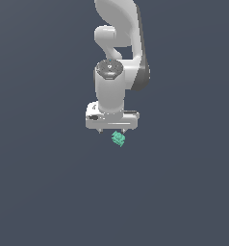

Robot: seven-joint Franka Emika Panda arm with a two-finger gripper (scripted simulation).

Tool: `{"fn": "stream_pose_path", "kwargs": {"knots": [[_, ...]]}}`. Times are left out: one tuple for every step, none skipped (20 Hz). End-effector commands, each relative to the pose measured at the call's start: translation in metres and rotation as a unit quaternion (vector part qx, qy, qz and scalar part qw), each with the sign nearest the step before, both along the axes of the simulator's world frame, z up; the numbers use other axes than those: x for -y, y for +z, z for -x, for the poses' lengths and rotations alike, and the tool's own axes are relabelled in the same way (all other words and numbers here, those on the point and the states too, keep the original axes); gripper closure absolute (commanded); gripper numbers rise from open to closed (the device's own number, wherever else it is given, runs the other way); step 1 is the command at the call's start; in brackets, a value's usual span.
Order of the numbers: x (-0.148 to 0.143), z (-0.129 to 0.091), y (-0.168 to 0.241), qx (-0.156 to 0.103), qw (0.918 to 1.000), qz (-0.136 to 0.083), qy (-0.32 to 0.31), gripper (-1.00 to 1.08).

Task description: Pick up the object and move it to a goal position.

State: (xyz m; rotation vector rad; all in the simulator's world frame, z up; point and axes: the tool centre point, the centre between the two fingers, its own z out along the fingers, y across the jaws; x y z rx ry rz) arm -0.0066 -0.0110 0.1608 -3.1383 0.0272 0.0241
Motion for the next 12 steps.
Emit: {"fn": "stream_pose_path", "kwargs": {"knots": [[0.0000, 0.0000, 0.0000, 0.000, 1.0000, 0.000, 0.000, -0.92], [0.0001, 0.0002, -0.0001, 0.000, 1.0000, 0.000, 0.001, -0.92], [0.0003, 0.0008, -0.0004, -0.002, 1.0000, 0.001, 0.002, -0.92], [0.0007, 0.0017, -0.0009, -0.003, 1.0000, 0.001, 0.004, -0.92], [0.0013, 0.0030, -0.0016, -0.006, 0.9999, 0.003, 0.008, -0.92], [0.0020, 0.0047, -0.0024, -0.009, 0.9999, 0.004, 0.012, -0.92], [0.0027, 0.0063, -0.0033, -0.012, 0.9998, 0.005, 0.016, -0.92], [0.0033, 0.0075, -0.0039, -0.015, 0.9997, 0.006, 0.019, -0.92], [0.0036, 0.0083, -0.0043, -0.016, 0.9996, 0.007, 0.022, -0.92], [0.0038, 0.0088, -0.0046, -0.017, 0.9996, 0.007, 0.023, -0.92], [0.0041, 0.0088, -0.0046, -0.017, 0.9996, 0.007, 0.023, -0.92], [0.0036, 0.0085, -0.0046, -0.017, 0.9996, 0.007, 0.023, -0.92]]}}
